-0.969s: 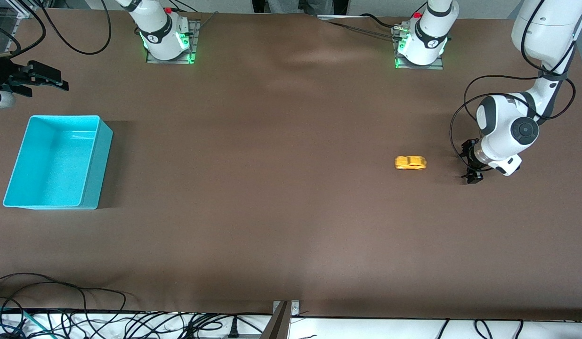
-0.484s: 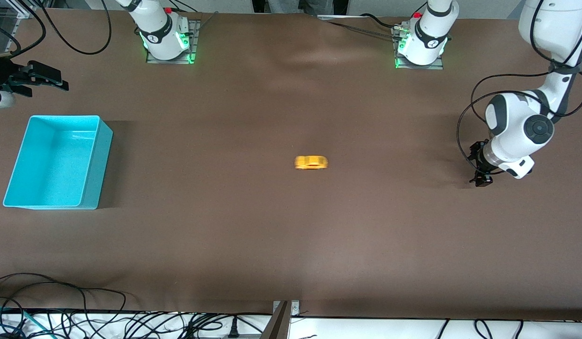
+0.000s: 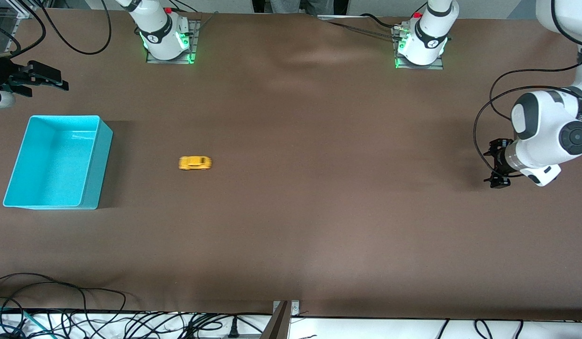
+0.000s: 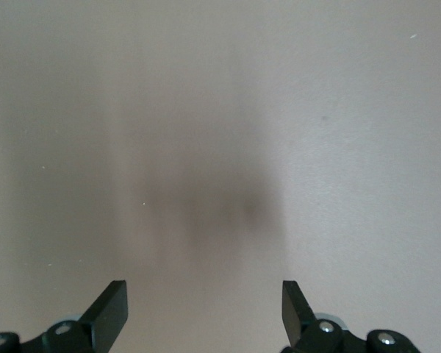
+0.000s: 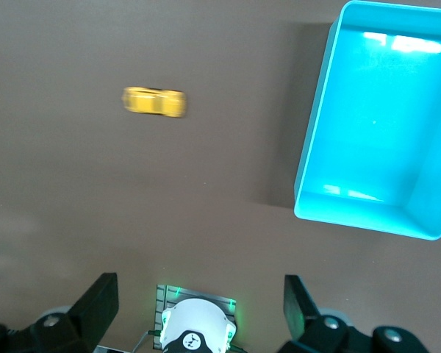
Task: Wind up and store yellow beetle car
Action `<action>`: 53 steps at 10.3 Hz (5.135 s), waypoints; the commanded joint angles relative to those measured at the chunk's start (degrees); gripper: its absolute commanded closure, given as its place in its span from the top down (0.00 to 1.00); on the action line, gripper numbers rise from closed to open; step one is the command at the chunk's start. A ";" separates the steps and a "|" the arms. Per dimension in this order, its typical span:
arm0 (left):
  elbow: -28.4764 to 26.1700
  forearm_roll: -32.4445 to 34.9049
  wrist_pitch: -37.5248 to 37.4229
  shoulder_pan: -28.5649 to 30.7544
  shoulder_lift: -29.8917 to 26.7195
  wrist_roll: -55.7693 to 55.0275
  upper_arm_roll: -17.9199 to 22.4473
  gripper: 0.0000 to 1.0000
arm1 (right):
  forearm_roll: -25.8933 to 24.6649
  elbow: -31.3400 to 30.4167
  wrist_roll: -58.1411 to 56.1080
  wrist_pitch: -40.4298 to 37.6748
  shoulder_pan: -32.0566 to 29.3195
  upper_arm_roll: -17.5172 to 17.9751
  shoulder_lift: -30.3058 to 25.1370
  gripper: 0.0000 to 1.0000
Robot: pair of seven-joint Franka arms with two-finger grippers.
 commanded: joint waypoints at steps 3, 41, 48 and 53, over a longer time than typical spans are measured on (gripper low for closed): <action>10.79 -2.48 -11.04 0.10 -0.06 9.77 -0.18 1.00 | -0.31 1.67 -0.77 -1.47 0.20 0.33 0.09 1.00; 29.63 -7.23 -33.74 -0.69 -10.42 67.18 -9.41 1.00 | -5.85 -35.07 -77.74 65.74 -10.35 7.72 17.40 1.00; 30.06 -9.42 -30.92 -1.66 -9.90 67.54 -6.07 1.00 | -5.85 -34.45 -82.06 73.66 -13.07 10.61 24.17 1.00; 30.06 -7.94 -31.36 -1.74 -9.29 68.42 -6.25 1.00 | -5.68 -34.63 -84.35 74.03 -13.60 11.15 24.18 0.76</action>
